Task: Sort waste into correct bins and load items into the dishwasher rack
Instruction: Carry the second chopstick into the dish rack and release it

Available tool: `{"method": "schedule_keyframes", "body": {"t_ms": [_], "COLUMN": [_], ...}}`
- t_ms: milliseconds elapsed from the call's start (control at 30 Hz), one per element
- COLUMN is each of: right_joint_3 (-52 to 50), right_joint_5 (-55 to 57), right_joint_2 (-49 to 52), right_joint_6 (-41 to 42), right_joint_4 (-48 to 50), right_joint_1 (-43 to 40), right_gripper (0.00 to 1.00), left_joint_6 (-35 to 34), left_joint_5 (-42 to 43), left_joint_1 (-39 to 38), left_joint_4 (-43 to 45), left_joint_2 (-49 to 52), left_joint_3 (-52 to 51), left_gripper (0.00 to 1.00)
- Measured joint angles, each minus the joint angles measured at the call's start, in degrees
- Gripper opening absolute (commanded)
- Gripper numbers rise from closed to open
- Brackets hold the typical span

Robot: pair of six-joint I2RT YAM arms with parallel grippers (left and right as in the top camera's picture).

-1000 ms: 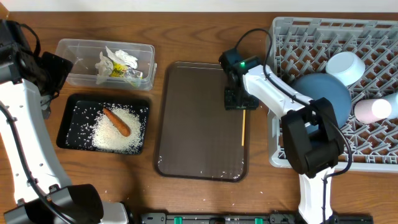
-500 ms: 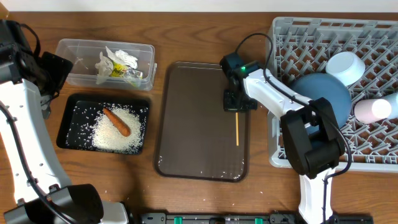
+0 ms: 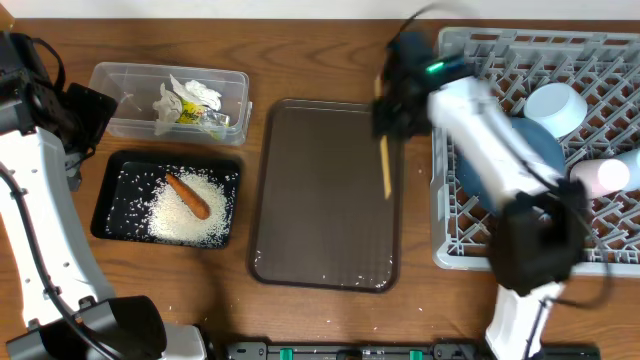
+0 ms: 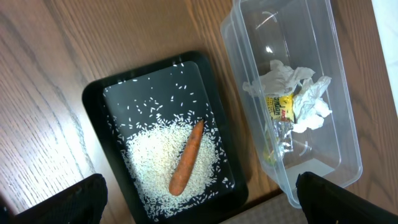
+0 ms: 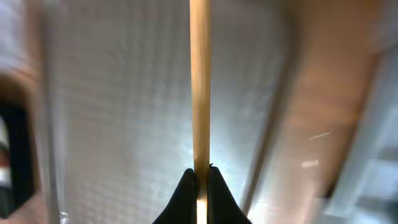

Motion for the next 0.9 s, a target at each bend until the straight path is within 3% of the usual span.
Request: {"method": "schedule_keyframes", "body": {"t_ms": [167,300,533,667,767,900], "right_joint_3": [4.52,4.31,-4.07,-8.7,-10.51,-11.08], "right_joint_5": [-0.39,-0.48,-0.9,-1.29,-1.31,-1.51], "right_joint_2": [-9.27,-10.88,-8.15,-7.91,-7.91,-7.91], "right_joint_6": [-6.14,-8.61,-10.73,-11.28,-11.43,-11.47], "right_joint_4": [-0.98,-3.19,0.2,3.26,4.48,4.28], "right_joint_1": [-10.25,-16.9,-19.15,-19.02,-18.97,-18.97], "right_gripper": [0.01,0.01,0.02,0.18,0.61,0.66], "left_joint_6": [0.0,0.0,0.0,0.0,0.0,0.0], "left_joint_5": [0.0,0.0,0.0,0.0,0.0,0.0], "left_joint_1": [0.0,0.0,0.0,0.0,0.0,0.0], "left_joint_4": [0.0,-0.02,0.0,0.0,0.0,0.0], "left_joint_2": [0.0,0.0,0.0,0.0,0.0,0.0], "left_joint_3": [0.0,0.0,0.0,0.0,0.0,0.0], "left_gripper": [0.99,0.99,0.99,0.99,0.99,0.99]}}
